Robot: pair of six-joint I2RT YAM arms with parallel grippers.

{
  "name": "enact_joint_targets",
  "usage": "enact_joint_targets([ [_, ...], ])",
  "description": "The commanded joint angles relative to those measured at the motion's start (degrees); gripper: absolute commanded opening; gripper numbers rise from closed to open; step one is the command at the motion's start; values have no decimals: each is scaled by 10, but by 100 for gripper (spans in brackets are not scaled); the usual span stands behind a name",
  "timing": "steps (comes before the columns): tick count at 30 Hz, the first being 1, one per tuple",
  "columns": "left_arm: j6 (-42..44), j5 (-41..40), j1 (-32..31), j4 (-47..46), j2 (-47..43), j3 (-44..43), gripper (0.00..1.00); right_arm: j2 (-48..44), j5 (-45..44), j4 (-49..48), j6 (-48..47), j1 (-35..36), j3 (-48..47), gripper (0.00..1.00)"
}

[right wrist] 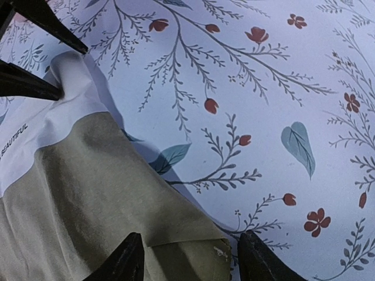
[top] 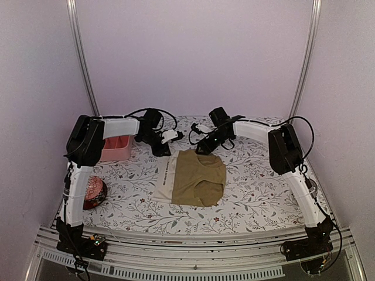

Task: Roll the underwear
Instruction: Pick up the underwear from the center of the board.

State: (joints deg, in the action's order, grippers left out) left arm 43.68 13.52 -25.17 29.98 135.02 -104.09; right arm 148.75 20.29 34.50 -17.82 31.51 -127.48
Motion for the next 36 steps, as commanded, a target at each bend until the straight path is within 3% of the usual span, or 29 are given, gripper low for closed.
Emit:
enact_joint_targets([
  [1,3,5,2,21,9,-8,42,22,15,12,-1,2,-11,50],
  [7,-6,21,14,22,-11,-12,56,20,7,3,4,2,-11,23],
  [11,-14,47,31,22,-29,-20,59,14,-1,-5,6,2,-9,4],
  [23,-28,81,42,12,-24,-15,59,-49,3,-54,4,3,39,2],
  [36,-18,71,34,41,22,-49,47,-66,-18,-48,-18,17,55,2],
])
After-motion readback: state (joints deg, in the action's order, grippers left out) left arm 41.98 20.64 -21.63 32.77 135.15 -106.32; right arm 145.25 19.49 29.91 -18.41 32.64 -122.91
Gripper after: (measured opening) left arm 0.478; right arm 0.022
